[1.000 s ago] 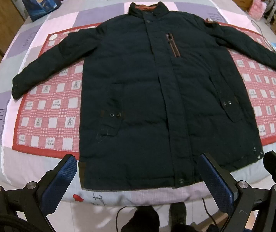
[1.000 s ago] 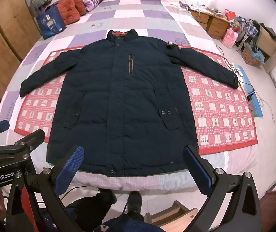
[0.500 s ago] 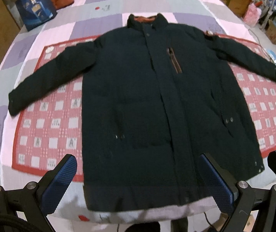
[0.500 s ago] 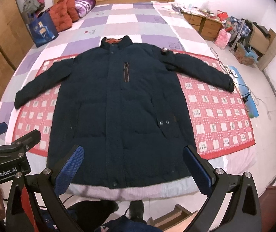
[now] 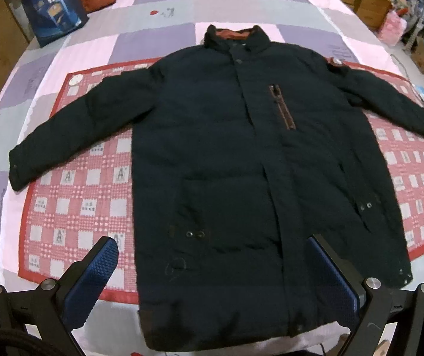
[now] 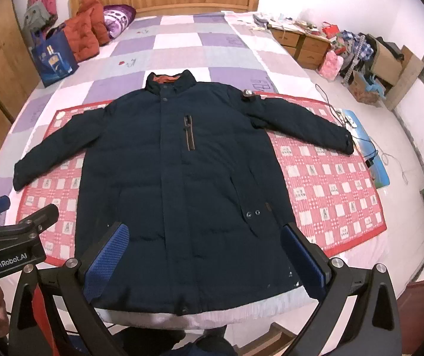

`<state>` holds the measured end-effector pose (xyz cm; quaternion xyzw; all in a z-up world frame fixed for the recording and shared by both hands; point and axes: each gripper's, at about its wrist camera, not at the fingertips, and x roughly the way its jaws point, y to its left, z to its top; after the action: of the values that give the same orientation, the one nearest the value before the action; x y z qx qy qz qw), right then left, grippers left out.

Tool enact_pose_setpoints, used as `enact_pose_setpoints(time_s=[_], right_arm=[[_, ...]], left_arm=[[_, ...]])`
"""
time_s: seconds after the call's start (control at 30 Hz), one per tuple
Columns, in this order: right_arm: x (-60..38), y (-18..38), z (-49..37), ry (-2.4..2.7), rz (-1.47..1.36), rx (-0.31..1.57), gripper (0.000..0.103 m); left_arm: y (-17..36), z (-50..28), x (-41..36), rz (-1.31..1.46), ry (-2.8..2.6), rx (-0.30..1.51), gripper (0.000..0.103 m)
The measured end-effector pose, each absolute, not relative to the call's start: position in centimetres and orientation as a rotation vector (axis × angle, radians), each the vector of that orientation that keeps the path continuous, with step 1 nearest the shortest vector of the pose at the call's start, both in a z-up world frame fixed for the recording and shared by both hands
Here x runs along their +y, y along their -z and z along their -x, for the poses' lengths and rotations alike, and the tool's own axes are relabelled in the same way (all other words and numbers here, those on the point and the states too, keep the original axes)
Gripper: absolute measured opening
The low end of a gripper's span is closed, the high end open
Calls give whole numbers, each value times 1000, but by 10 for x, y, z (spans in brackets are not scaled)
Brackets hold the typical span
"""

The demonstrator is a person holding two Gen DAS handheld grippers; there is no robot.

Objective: Fold large clothes

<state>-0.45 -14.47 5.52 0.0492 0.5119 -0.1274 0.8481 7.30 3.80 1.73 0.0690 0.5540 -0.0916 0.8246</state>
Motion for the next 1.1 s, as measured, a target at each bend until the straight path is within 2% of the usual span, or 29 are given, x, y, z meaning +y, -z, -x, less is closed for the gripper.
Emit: enact_pose_setpoints(time_s=[0.3,0.57,0.9,1.1], right_arm=[[-159,-41,-30,187,-64,1079,103],[-196,-2,-81,109,-20,1086,103],[-252,124,-164,85,-22,1082,103],[-287,205,-236,79,81,1036,103]], left_arm=[[-2,-87,23,-117,108,1197,103],[46,-121,-7,-66,33,1222,103],[175,-194,-33,-88,-7,1194,103],[240,-259,-48,-91,15,1146,103]])
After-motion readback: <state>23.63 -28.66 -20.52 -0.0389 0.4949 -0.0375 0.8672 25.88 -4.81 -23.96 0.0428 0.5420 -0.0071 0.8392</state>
